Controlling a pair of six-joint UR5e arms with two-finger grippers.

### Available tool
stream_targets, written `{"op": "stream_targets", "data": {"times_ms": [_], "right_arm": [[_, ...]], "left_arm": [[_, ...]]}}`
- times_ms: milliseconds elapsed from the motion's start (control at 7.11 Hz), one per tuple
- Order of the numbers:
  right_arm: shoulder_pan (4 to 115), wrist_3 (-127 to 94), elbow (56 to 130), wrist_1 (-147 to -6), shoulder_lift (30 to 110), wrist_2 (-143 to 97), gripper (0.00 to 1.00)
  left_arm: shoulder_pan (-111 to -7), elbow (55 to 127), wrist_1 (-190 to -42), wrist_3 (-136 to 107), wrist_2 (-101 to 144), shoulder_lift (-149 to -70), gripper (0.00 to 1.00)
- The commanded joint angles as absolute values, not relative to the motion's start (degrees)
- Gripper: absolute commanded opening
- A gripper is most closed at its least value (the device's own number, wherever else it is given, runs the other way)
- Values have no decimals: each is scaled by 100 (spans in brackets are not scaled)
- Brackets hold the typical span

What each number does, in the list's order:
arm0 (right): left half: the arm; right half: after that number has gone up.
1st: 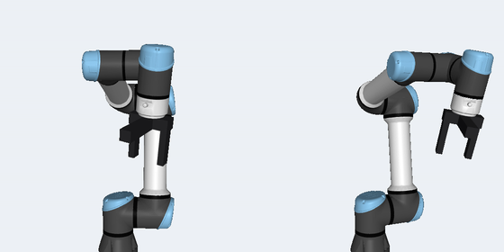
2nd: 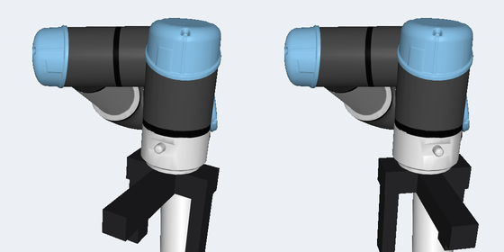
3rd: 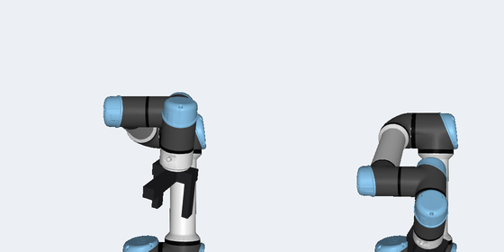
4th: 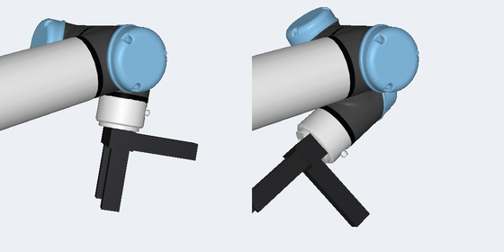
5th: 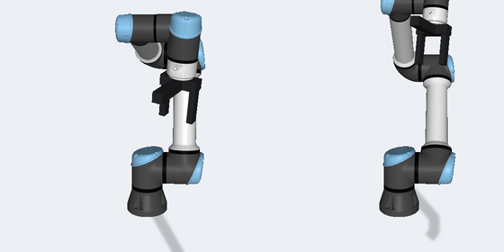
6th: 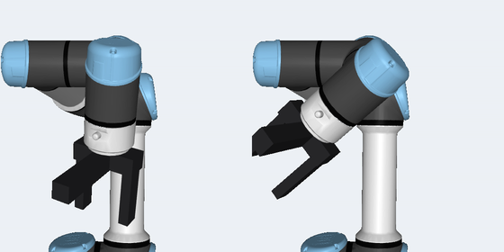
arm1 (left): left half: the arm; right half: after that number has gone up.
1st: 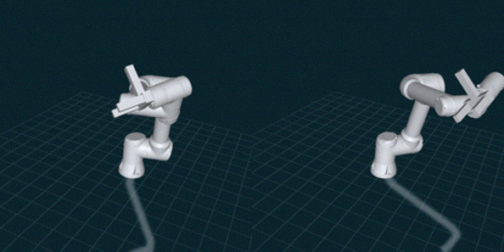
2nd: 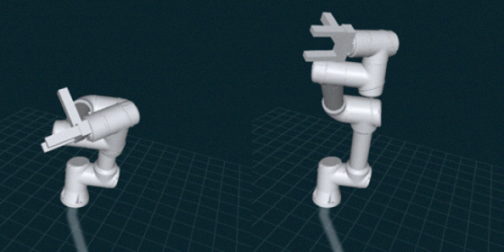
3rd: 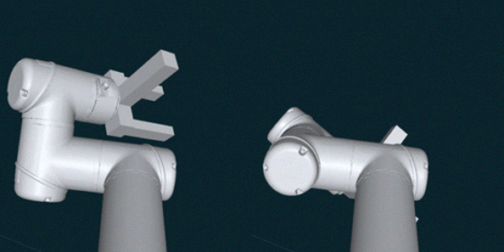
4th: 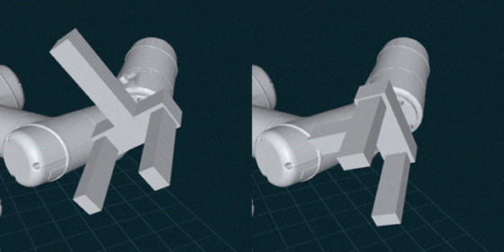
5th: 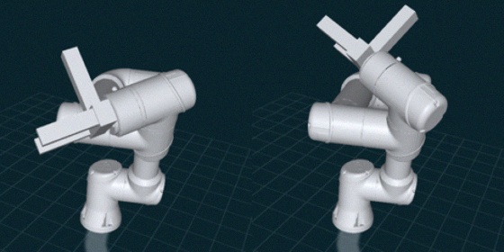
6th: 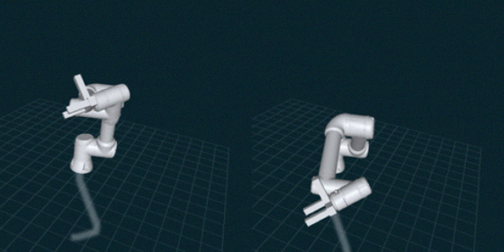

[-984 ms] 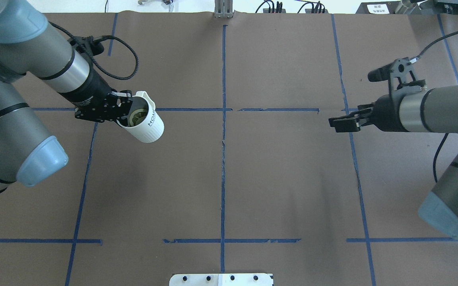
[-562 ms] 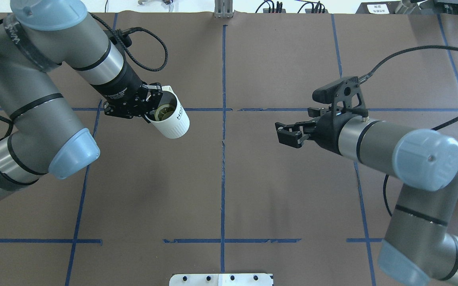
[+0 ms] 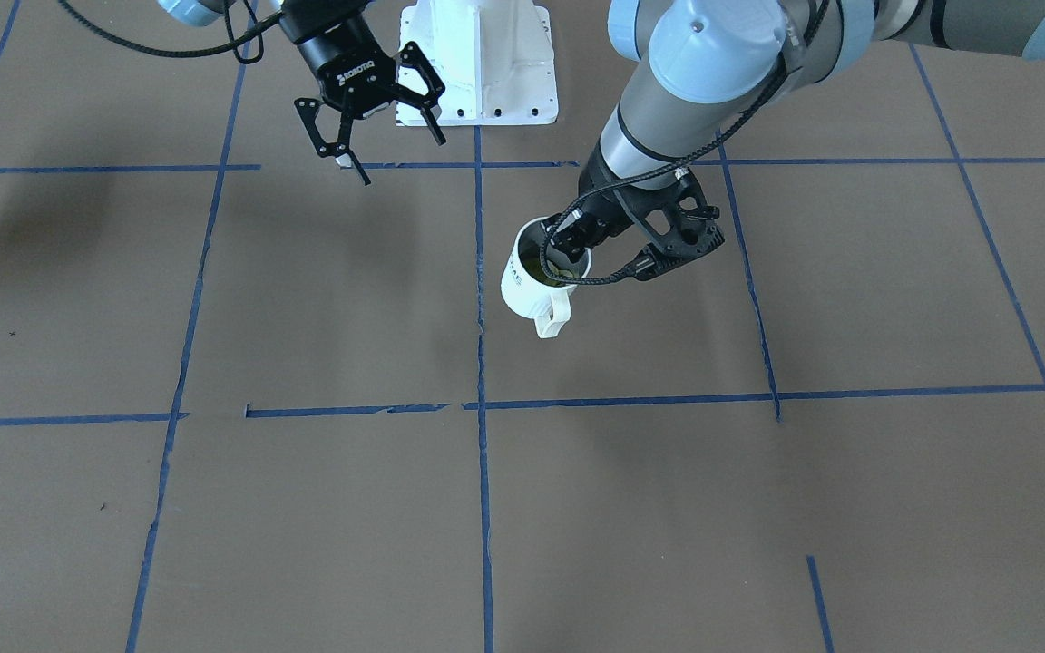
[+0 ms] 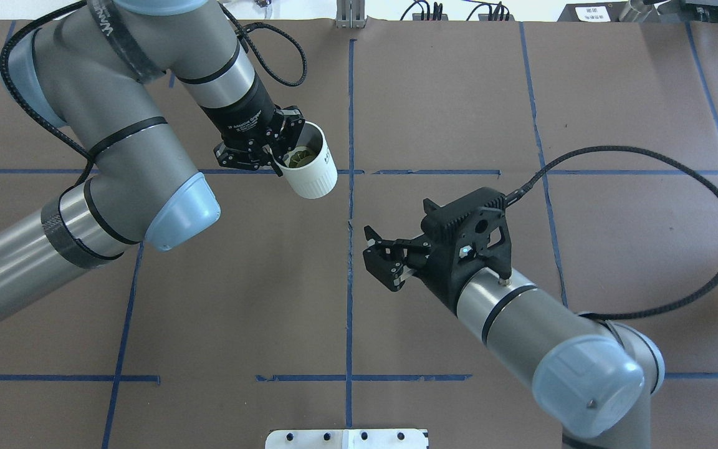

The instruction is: Left arm hands cup to right arm to dump lemon

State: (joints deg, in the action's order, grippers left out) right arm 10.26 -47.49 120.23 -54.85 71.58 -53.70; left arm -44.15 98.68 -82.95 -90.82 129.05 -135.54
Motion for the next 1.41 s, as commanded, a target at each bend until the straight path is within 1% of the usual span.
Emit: {"op": "stream_targets", "data": {"times_ms": [0,422,1266], "right_arm": [[668,-4580,11980,-5484,7137,-4694,99],[326,-4483,11709,-5493,7032,-3860,99],[176,-4087,11637,-5493,6943,-3841,99]], "left_arm": [[-4175,9949,-8288,-9632,12920,-13720,0],[-3983,10080,-8218,-10334,12920,-13755,0],[-3525,10107,-8226,-10687,12929,-13939,0]]}}
